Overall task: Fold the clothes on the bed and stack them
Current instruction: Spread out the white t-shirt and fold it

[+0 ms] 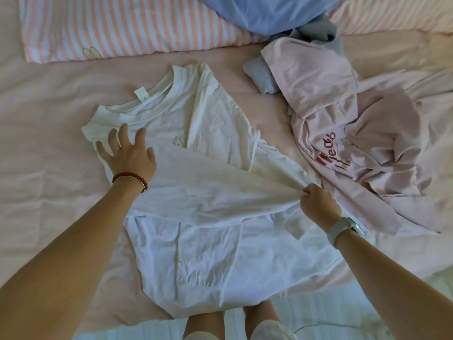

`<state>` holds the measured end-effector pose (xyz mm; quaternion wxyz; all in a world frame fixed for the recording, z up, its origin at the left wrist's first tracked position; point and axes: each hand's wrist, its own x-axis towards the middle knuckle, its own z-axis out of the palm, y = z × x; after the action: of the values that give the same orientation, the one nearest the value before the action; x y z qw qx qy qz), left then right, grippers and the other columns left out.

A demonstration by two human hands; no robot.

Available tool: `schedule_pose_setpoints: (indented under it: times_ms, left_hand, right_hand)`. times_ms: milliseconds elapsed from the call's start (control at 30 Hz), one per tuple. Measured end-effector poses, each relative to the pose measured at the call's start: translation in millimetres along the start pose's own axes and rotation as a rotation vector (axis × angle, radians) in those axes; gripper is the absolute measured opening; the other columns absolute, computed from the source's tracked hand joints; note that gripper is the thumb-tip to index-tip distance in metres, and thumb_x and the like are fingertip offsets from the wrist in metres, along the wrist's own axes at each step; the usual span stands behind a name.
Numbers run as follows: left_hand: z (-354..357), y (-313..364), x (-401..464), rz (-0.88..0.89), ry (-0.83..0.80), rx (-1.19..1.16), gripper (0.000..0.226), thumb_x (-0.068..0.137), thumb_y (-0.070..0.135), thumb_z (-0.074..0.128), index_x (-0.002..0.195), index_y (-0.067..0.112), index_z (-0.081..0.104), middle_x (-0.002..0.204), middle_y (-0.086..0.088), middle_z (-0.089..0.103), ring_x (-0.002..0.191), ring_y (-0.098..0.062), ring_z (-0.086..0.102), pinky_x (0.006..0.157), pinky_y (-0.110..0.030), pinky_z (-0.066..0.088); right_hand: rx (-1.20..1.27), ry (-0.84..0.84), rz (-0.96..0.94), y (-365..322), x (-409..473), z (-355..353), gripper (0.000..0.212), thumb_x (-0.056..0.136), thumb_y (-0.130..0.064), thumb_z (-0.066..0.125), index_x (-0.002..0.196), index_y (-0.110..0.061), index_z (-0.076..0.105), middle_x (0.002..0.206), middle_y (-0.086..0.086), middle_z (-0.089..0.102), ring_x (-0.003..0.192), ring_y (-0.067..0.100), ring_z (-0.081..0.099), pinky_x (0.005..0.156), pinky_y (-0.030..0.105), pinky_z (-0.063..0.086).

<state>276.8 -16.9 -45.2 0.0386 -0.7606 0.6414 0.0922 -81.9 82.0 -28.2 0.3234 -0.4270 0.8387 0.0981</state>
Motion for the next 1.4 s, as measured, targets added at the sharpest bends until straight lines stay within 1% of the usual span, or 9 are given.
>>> schedule_pose_setpoints:
  times_ms: [233, 367, 467, 700, 967, 1067, 1200, 1267, 1400]
  left_hand:
    - [43.9, 63.3, -108.1, 0.091, -0.159, -0.144, 0.057, 0.09, 0.038, 0.05, 0.143, 0.027, 0.031, 0.156, -0.008, 0.01, 0.142, -0.034, 0.005, 0.108, -0.063, 0.004]
    - [73.7, 78.3, -145.6, 0.028, -0.311, -0.118, 0.064, 0.089, 0.054, 0.042, 0.145, 0.036, 0.02, 0.157, -0.004, -0.003, 0.143, -0.032, -0.005, 0.106, -0.065, 0.004]
    - [83.4, 80.3, -150.0, -0.036, -0.369, -0.094, 0.072, 0.085, 0.063, 0.038, 0.146, 0.041, 0.005, 0.156, 0.001, -0.016, 0.141, -0.029, -0.016, 0.106, -0.065, -0.002]
    - [79.8, 101.9, -151.7, 0.064, -0.303, -0.073, 0.076, 0.084, 0.063, 0.043, 0.146, 0.038, 0.007, 0.157, -0.004, -0.009, 0.142, -0.032, -0.012, 0.105, -0.066, -0.004]
    - [89.8, 114.9, -146.5, -0.041, -0.428, -0.087, 0.079, 0.08, 0.07, 0.03, 0.144, 0.041, -0.005, 0.154, 0.0, -0.02, 0.139, -0.03, -0.021, 0.104, -0.068, -0.001]
    - [86.4, 115.8, -148.4, -0.027, -0.414, -0.07, 0.083, 0.079, 0.071, 0.034, 0.146, 0.038, -0.003, 0.155, -0.004, -0.017, 0.14, -0.033, -0.018, 0.104, -0.068, 0.0]
    - [83.0, 124.7, -160.8, 0.235, -0.242, -0.109, 0.077, 0.077, 0.057, 0.061, 0.142, 0.027, 0.034, 0.153, -0.015, 0.018, 0.139, -0.045, 0.014, 0.099, -0.074, 0.01]
    - [83.8, 133.0, -163.1, 0.268, -0.228, -0.104, 0.072, 0.075, 0.057, 0.059, 0.138, 0.026, 0.042, 0.15, -0.016, 0.027, 0.135, -0.047, 0.023, 0.095, -0.076, 0.015]
    - [93.1, 141.6, -159.4, 0.188, -0.377, -0.029, 0.08, 0.077, 0.067, 0.045, 0.146, 0.035, 0.018, 0.156, -0.011, 0.001, 0.141, -0.04, -0.004, 0.1, -0.071, 0.0]
  right_hand:
    - [0.325, 0.133, -0.228, 21.0, 15.4, 12.9, 0.027, 0.096, -0.011, 0.036, 0.111, -0.014, 0.059, 0.089, 0.007, 0.061, 0.081, 0.03, 0.055, 0.065, 0.034, 0.042]
    - [0.073, 0.029, -0.277, 37.6, 36.9, 4.3, 0.02, 0.095, -0.018, 0.043, 0.102, -0.013, 0.061, 0.091, 0.008, 0.063, 0.091, 0.034, 0.057, 0.067, 0.035, 0.043]
    - [-0.146, 0.197, -0.33, 47.0, 36.0, -2.2, 0.018, 0.094, -0.016, 0.044, 0.095, -0.007, 0.06, 0.092, 0.013, 0.061, 0.085, 0.035, 0.058, 0.061, 0.034, 0.04]
    - [-0.232, 0.362, -0.994, 46.3, -6.3, 27.1, 0.031, 0.075, -0.007, 0.064, 0.106, -0.007, 0.065, 0.104, 0.013, 0.063, 0.097, 0.033, 0.061, 0.083, 0.046, 0.047]
    - [0.397, 0.169, 0.073, 64.8, -9.5, 35.6, 0.035, 0.089, -0.033, 0.053, 0.111, -0.005, 0.053, 0.109, 0.007, 0.051, 0.108, 0.026, 0.046, 0.088, 0.032, 0.037]
    - [0.69, 0.085, 0.17, 63.6, -13.3, 33.9, 0.019, 0.09, -0.029, 0.053, 0.098, -0.012, 0.05, 0.088, 0.0, 0.055, 0.078, 0.014, 0.053, 0.061, 0.019, 0.038]
    - [0.832, 0.151, 0.102, 62.5, -17.5, 31.0, 0.01, 0.095, -0.014, 0.042, 0.105, -0.014, 0.044, 0.076, -0.002, 0.05, 0.068, 0.018, 0.049, 0.057, 0.027, 0.04]
    - [0.708, 0.251, 0.039, 62.2, -16.6, 32.1, 0.019, 0.096, -0.013, 0.036, 0.113, -0.017, 0.043, 0.083, 0.0, 0.054, 0.071, 0.022, 0.051, 0.06, 0.031, 0.038]
    - [0.27, 0.295, 0.058, 70.6, -12.2, 32.4, 0.035, 0.093, -0.007, 0.042, 0.127, -0.015, 0.041, 0.119, 0.012, 0.046, 0.089, 0.037, 0.055, 0.066, 0.04, 0.041]
